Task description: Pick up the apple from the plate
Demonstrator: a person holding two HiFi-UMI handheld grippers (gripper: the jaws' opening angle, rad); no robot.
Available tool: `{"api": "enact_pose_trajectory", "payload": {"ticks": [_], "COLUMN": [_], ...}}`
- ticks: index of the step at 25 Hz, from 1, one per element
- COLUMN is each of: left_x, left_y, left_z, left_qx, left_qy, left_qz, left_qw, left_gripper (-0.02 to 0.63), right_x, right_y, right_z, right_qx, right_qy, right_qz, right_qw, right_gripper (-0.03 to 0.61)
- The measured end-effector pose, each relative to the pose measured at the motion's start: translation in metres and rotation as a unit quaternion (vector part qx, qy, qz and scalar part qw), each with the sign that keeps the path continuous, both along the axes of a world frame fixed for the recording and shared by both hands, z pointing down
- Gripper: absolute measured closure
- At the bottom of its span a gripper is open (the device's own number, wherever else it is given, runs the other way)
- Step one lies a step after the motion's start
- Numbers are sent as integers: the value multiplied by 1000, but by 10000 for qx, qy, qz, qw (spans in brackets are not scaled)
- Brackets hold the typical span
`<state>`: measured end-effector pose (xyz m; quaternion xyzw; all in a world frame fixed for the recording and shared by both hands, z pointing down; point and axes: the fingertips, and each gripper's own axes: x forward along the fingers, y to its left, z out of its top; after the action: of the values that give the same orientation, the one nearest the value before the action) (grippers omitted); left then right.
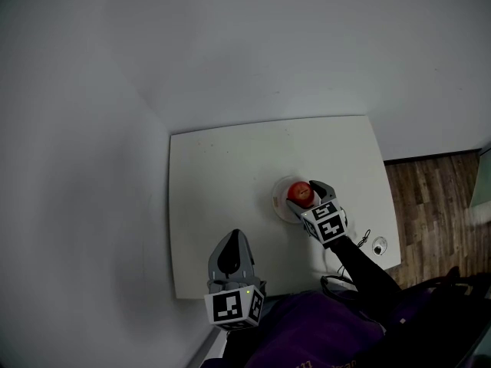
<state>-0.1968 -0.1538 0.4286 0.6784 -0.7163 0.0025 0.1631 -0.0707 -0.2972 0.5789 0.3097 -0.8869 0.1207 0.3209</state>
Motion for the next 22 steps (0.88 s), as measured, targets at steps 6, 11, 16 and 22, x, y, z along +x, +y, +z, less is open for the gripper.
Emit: {"api": "enact_pose_trajectory", "payload": {"ticks": [6,11,16,22], "left_x": [3,7,14,22], "left_y": [1,1,-1,-1], "left_z": [-1,-2,-4,-6], "left_qx": [25,43,60,85], "left_qy": [-8,0,11,6], "left_qz": [65,126,190,272], "left_qw": [10000,9999,9998,9996], "left_gripper": [609,609,609,609], "right_x": [6,12,20,32], "right_y": [0,2,3,4], "right_z": [-5,-9,-13,-18], "right_qx": [101,138,220,292], "right_qy": [1,-31,31,24], "right_qz": [40,59,62,152], "right_qw": [9999,9999,9997,9995], "right_gripper": [215,215,215,215]}}
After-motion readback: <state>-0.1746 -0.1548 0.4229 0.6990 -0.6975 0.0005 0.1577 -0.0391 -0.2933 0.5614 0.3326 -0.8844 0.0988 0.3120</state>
